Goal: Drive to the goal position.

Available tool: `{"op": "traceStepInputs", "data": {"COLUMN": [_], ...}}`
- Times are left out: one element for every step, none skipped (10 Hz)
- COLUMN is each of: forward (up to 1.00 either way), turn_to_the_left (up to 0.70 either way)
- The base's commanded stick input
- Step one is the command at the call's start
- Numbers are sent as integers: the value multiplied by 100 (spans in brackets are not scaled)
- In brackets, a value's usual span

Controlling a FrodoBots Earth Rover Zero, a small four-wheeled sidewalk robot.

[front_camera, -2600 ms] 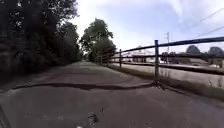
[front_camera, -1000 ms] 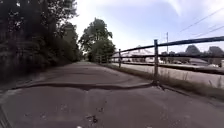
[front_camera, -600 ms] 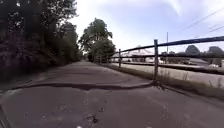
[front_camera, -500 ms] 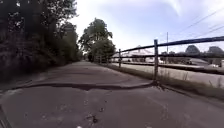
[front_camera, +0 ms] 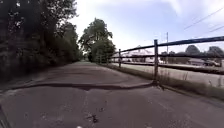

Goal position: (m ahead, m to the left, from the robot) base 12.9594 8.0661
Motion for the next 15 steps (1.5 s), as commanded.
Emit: {"op": "traceStepInputs", "data": {"forward": [100,100,100,100,100,100,100,100,100,100,100,100,100,100,100], "turn_to_the_left": [-1,-1,-1,-1,-1,-1,-1,-1,-1,-1,-1,-1,-1,2,5]}}
